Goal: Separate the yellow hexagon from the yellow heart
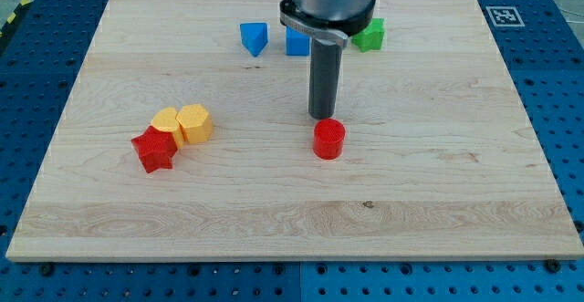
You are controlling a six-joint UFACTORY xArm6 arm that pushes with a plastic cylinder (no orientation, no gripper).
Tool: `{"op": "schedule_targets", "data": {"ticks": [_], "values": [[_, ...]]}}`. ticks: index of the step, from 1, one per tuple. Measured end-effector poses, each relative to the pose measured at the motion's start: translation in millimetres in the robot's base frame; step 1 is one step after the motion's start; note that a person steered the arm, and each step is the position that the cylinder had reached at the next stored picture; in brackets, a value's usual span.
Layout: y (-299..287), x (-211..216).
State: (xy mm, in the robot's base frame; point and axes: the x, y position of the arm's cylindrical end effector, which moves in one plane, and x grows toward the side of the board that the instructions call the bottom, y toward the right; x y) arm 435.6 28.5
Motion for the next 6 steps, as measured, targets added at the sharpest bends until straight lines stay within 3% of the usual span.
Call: {"op": "schedule_targets", "data": {"ticks": [3,6], "values": [[-169,-21],[-183,15]]}}
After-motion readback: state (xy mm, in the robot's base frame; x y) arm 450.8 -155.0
